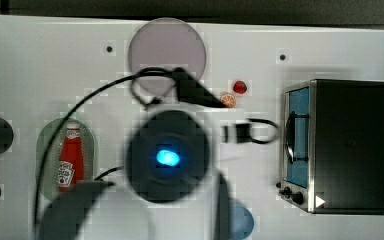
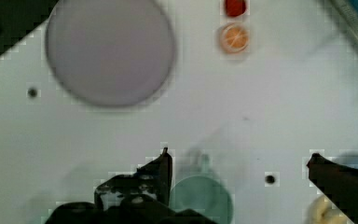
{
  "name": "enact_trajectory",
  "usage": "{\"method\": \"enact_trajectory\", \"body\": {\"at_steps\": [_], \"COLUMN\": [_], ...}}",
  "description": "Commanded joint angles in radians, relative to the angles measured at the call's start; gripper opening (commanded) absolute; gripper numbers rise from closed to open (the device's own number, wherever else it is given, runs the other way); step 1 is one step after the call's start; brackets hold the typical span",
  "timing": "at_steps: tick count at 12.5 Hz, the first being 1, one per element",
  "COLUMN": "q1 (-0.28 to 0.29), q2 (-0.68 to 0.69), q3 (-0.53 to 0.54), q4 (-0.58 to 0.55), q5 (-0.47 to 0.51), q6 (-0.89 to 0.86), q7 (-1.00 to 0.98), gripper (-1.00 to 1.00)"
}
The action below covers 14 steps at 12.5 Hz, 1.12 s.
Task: Pick ketchup from strainer and place it on the table
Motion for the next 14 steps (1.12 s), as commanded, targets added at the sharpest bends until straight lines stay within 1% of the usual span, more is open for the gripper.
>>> {"method": "enact_trajectory", "body": {"at_steps": [1, 4, 9, 11, 14], "q1": [0.050, 0.051, 0.055, 0.056, 0.064], "q2": [0.062, 0.116, 0.252, 0.317, 0.404], "q3": [0.177, 0.325, 0.513, 0.557, 0.577], "q4": [-0.003, -0.004, -0.016, -0.038, -0.085], "q5": [0.006, 0.004, 0.002, -0.018, -0.105], "q6": [0.035, 0.157, 0.285, 0.314, 0.381], "q7": [-0.021, -0.020, -0.020, -0.013, 0.067], "gripper": [1.00, 1.00, 1.00, 1.00, 1.00]}}
